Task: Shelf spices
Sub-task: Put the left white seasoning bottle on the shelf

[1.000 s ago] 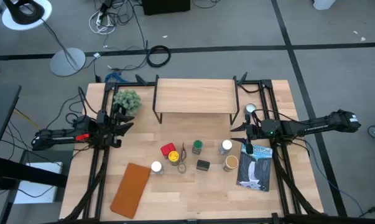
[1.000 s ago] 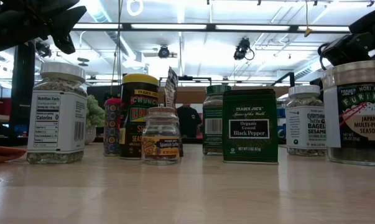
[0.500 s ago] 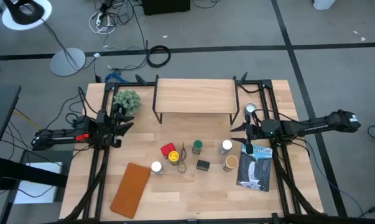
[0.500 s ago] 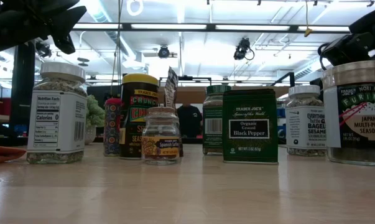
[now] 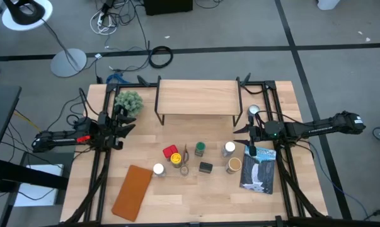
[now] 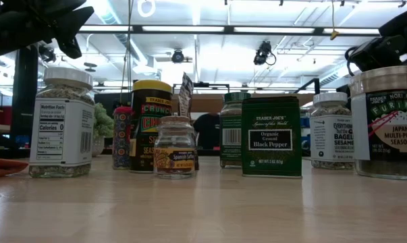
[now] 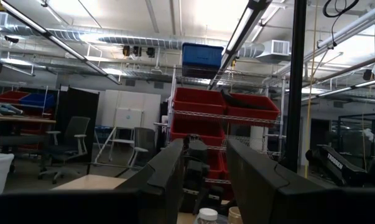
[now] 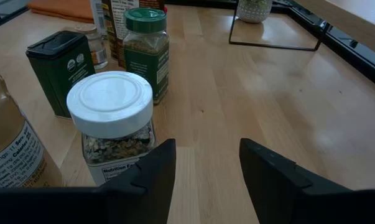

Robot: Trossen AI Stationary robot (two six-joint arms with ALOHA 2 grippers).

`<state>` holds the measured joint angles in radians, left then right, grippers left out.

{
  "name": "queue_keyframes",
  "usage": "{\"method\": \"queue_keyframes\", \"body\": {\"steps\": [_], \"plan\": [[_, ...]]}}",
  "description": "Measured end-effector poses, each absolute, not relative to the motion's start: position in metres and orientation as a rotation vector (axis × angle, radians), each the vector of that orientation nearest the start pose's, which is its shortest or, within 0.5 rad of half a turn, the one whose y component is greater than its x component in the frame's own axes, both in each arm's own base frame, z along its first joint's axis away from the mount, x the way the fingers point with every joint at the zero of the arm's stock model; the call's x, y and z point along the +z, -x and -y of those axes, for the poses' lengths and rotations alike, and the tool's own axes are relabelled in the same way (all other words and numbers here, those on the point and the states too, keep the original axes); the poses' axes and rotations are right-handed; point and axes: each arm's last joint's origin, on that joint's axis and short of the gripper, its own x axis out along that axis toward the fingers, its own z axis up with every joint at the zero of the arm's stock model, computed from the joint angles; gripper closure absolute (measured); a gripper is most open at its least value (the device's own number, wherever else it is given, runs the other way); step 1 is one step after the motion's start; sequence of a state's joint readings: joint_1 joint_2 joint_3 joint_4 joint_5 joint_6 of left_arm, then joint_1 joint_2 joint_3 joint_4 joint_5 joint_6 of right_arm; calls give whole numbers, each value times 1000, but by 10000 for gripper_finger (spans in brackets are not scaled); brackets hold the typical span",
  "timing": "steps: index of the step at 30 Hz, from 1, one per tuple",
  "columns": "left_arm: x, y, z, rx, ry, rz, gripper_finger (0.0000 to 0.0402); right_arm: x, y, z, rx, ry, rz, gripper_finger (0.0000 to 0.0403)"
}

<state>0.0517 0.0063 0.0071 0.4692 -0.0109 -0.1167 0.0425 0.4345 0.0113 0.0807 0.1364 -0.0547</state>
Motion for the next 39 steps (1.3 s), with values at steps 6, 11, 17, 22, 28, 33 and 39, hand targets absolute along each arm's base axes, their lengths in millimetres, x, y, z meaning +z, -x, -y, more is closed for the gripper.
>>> {"method": "queue_keyframes", "body": {"steps": [6, 11, 17, 22, 28, 33, 39], "plan": [[209, -87, -5, 34, 105, 473, 275, 136, -119, -1, -84, 85, -343, 226], [209, -87, -5, 34, 104, 475, 275, 136, -119, -1, -84, 85, -343, 225], [210, -87, -5, 42, 71, 483, 275, 136, -119, -1, -84, 85, -343, 227], [210, -87, -5, 42, 72, 484, 275, 136, -119, -1, -83, 85, -344, 224], [215, -84, -5, 54, 78, 541, 275, 136, -119, -1, -84, 85, -344, 226], [229, -80, -11, 249, 126, 520, 275, 136, -119, -1, -84, 85, -344, 224], [255, -80, -12, 301, 129, 411, 275, 137, -119, -1, -84, 85, -342, 226]]}}
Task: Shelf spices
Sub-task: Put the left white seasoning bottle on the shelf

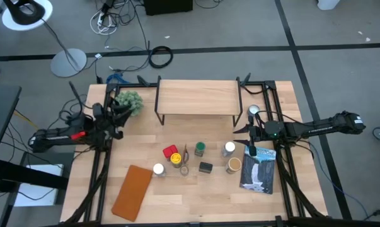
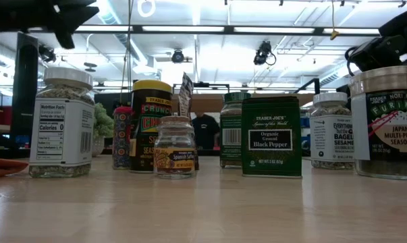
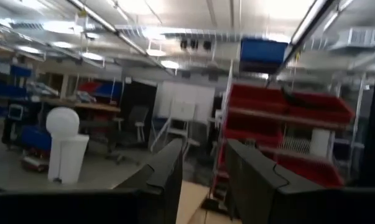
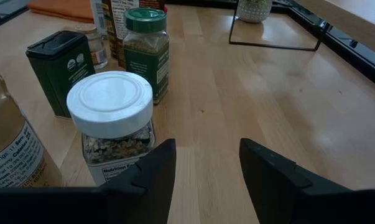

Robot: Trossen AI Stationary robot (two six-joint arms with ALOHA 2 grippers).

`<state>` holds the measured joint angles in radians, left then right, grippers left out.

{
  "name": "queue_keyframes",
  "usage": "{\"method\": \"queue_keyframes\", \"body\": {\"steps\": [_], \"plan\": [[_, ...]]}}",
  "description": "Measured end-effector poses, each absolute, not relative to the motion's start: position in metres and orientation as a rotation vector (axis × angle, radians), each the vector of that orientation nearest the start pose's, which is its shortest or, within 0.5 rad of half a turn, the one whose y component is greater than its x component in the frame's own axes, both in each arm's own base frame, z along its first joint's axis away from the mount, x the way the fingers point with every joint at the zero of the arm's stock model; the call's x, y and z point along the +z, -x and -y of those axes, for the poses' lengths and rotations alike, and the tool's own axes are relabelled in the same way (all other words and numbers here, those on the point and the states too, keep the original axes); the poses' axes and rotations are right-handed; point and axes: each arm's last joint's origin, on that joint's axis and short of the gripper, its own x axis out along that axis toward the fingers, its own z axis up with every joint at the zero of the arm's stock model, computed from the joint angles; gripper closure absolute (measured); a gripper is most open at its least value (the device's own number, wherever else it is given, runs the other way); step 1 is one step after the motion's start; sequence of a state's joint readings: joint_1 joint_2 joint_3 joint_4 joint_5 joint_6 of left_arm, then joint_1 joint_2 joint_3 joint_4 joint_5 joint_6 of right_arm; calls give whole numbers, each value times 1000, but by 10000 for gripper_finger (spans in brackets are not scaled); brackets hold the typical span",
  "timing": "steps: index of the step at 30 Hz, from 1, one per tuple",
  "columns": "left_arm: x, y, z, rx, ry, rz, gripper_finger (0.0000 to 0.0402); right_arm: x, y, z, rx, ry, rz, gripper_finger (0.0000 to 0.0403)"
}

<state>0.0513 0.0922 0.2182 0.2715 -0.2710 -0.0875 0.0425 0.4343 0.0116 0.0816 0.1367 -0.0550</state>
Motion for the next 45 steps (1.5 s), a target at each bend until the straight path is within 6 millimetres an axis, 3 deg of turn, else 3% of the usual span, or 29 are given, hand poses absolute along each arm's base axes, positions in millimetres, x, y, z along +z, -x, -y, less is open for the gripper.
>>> {"method": "queue_keyframes", "body": {"steps": [5, 12, 17, 21, 26, 34, 45], "plan": [[280, -97, -13, 304, 141, 250, 275, 136, -119, -1, -84, 85, -343, 225], [305, -144, -6, 227, 105, -49, 275, 136, -119, -1, -84, 85, -343, 225], [304, -172, 5, 122, 87, -229, 275, 137, -120, -1, -84, 85, -342, 226], [292, -184, 20, 27, 100, -320, 275, 137, -120, -1, -84, 85, -340, 225], [278, -187, 43, -50, 108, -382, 275, 137, -120, -1, -84, 84, -335, 226], [266, -175, 82, -73, 34, -462, 275, 138, -120, -1, -84, 84, -331, 224], [250, -150, 101, -67, 94, -636, 275, 138, -120, -1, -84, 84, -332, 225]]}}
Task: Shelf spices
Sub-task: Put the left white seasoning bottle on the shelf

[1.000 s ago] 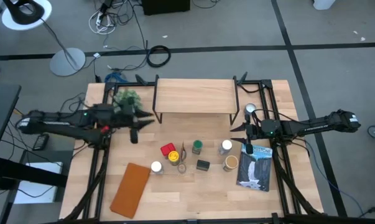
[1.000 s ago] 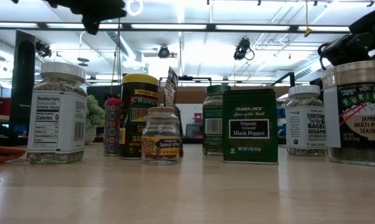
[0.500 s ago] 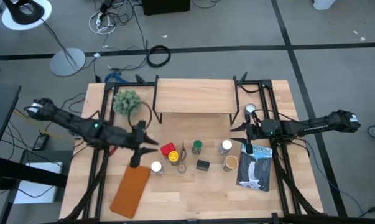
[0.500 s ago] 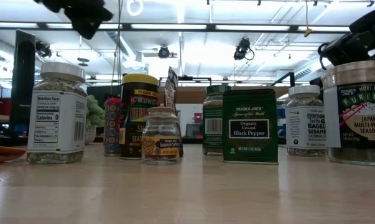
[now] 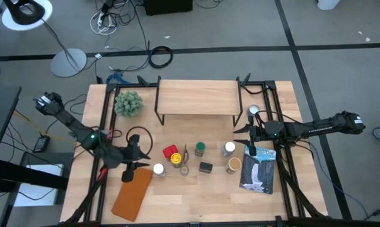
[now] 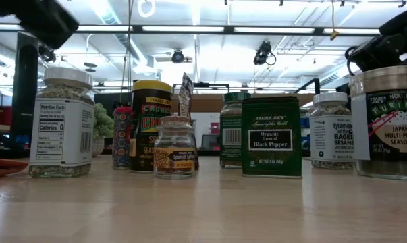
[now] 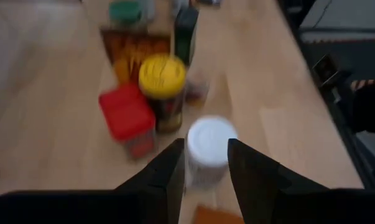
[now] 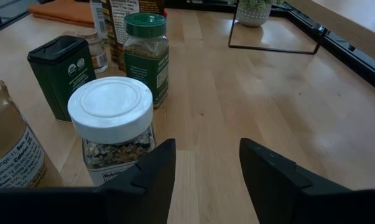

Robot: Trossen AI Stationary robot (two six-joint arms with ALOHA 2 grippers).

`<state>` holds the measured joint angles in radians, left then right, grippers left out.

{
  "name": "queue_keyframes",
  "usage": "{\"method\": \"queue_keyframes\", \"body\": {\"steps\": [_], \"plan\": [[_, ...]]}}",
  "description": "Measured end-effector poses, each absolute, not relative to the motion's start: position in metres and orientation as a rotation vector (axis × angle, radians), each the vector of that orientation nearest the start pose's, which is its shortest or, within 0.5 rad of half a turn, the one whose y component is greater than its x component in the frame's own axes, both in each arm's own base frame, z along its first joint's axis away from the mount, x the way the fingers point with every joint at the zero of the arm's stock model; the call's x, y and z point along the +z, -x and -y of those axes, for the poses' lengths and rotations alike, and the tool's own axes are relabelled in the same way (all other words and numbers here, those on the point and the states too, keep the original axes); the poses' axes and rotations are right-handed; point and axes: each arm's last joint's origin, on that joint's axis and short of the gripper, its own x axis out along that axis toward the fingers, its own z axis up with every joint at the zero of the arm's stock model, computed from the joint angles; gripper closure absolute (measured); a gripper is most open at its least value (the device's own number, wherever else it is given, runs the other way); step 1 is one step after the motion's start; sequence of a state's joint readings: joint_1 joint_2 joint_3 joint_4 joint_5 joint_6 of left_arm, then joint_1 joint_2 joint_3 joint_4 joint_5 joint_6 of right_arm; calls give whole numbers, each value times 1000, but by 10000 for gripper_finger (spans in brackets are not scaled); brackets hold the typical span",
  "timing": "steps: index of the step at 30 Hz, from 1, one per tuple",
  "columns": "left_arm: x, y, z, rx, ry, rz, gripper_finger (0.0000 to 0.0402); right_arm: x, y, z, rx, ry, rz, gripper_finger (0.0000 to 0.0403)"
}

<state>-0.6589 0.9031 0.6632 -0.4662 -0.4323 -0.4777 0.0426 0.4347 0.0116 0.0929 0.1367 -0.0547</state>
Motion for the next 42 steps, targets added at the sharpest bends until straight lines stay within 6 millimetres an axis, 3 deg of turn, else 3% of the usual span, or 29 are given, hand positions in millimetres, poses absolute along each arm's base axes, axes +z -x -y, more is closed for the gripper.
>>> {"method": "queue_keyframes", "body": {"steps": [8, 17, 26, 37, 42], "plan": [[230, -142, 103, 19, 151, -836, 275, 138, -120, -1, -84, 84, -331, 224], [190, -168, 125, 68, 56, -973, 275, 138, -120, -1, -84, 84, -328, 225], [159, -204, 136, 43, 186, -996, 275, 138, -120, -1, -84, 84, -328, 225], [149, -251, 145, -38, 376, -712, 275, 138, -120, -1, -84, 84, -328, 225], [150, -254, 145, -68, 372, -695, 275, 138, -120, -1, -84, 84, -328, 226]]}}
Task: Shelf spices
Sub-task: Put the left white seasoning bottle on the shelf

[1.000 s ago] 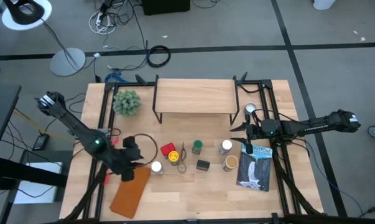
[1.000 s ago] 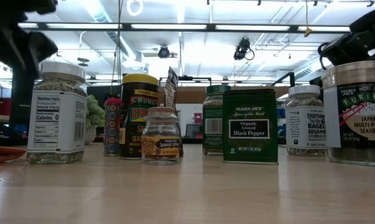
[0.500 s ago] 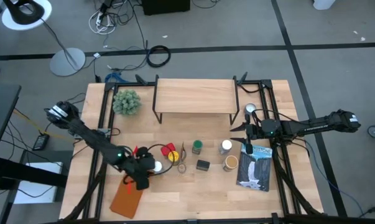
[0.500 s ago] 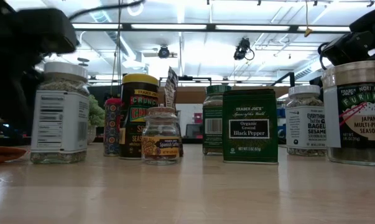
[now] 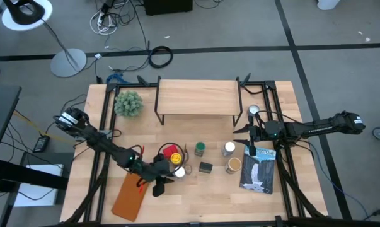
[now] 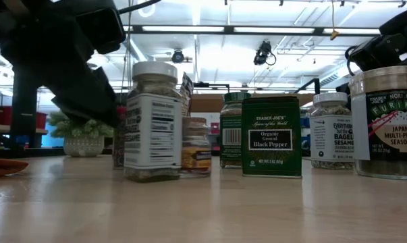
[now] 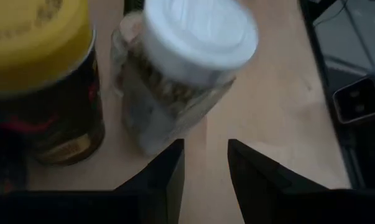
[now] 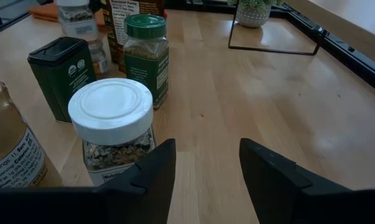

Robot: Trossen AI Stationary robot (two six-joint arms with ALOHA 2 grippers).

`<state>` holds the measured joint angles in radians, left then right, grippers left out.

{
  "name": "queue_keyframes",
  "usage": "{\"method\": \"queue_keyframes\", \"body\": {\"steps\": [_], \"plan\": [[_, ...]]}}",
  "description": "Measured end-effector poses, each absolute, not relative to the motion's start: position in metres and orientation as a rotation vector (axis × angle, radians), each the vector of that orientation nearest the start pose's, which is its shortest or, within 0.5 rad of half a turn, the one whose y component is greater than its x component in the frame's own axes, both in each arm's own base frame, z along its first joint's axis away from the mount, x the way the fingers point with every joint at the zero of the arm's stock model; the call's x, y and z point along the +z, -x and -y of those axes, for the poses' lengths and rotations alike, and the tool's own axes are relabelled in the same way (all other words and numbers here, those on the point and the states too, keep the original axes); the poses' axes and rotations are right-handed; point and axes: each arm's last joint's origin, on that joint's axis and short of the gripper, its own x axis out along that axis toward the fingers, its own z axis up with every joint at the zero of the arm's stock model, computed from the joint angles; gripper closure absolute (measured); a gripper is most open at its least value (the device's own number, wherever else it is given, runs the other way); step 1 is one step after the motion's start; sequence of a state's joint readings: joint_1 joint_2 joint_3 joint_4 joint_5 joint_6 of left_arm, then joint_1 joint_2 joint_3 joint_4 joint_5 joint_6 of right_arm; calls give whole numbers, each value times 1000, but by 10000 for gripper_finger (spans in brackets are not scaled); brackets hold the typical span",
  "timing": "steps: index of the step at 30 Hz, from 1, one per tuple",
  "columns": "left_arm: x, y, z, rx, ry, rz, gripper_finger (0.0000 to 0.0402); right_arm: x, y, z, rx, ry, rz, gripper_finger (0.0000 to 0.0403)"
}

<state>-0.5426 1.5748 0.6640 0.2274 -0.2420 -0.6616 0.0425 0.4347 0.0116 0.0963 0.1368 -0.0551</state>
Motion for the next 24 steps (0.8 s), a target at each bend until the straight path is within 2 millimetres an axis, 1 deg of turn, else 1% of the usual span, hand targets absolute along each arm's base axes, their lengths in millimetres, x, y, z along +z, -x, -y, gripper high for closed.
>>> {"method": "queue_keyframes", "body": {"steps": [7, 11, 14, 18, 21, 24], "plan": [[151, -245, 140, -42, 325, -793, 275, 138, -120, -1, -84, 84, -328, 225], [162, -244, 140, -30, 250, -863, 275, 138, -120, -1, -84, 84, -328, 226], [180, -247, 141, -25, 166, -905, 275, 138, -120, -1, -84, 83, -328, 225], [211, -253, 144, -52, 7, -953, 275, 138, -120, -1, -84, 83, -327, 226], [235, -259, 147, -108, -105, -945, 275, 138, -120, -1, -84, 84, -328, 226], [256, -265, 151, -175, -197, -887, 275, 138, -120, -1, -84, 84, -328, 225]]}}
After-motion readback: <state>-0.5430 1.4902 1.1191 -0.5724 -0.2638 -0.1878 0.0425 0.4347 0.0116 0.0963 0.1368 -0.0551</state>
